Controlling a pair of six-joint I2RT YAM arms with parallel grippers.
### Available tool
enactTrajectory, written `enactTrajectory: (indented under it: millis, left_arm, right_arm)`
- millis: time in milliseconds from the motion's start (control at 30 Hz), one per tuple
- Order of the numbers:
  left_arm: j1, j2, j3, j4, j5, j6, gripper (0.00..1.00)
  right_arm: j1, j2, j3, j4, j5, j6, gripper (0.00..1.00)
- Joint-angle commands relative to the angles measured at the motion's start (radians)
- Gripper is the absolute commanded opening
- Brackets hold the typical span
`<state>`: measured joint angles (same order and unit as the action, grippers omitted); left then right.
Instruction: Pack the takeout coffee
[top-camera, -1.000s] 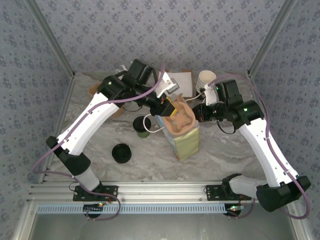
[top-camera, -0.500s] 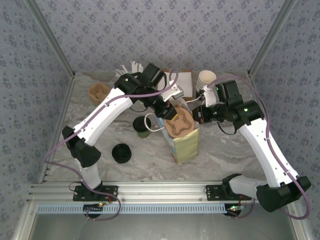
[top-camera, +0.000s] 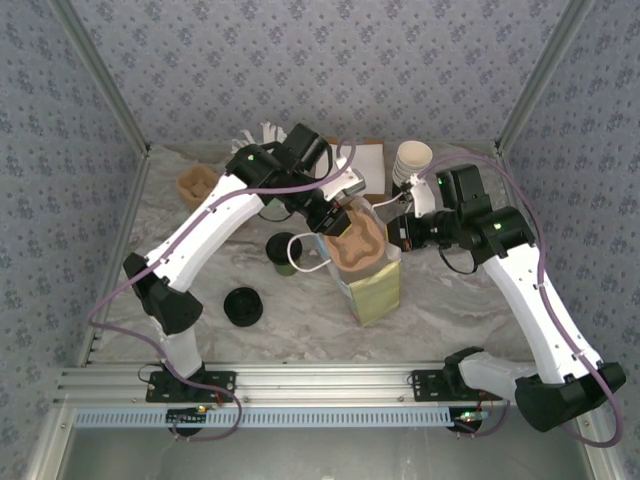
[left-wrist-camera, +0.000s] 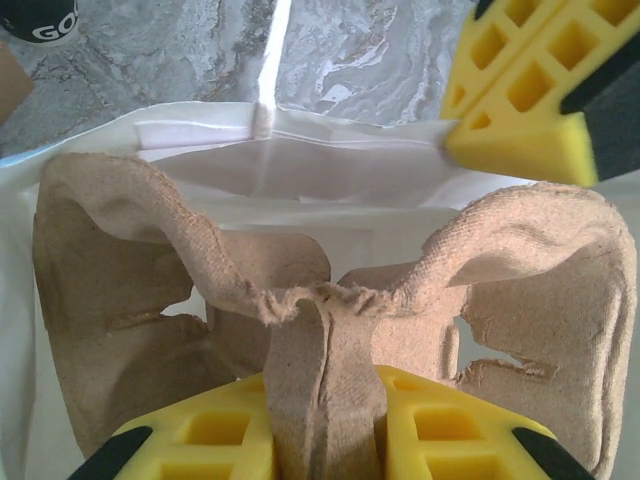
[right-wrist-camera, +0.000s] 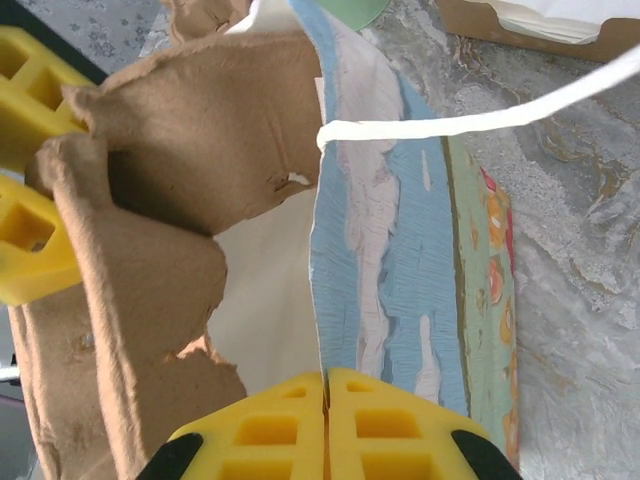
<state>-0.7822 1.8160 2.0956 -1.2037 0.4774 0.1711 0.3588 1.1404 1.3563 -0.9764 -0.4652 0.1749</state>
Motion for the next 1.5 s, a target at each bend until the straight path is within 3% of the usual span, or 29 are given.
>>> enactTrajectory:
  millis: [0,600,1467]
  left_arm:
    - [-0.021,0.014,0.007,0.019,-0.028,-0.011,0.24]
    - [-0.107,0.016,-0.082,0.075,-0.204,0.028,0.26]
    - [-0.149,0.081,-0.17,0.157,-0.315,0.084,0.31]
  right_arm:
    - [-0.009,-0.018,-0.006,0.005,-0.043,-0.014,0.07]
    - [-0.034,-0.059,-0.074,0.111,-0.021,0.104,0.07]
    - [-0.084,-0.133,-0.222,0.217,-0.019,0.22,0.05]
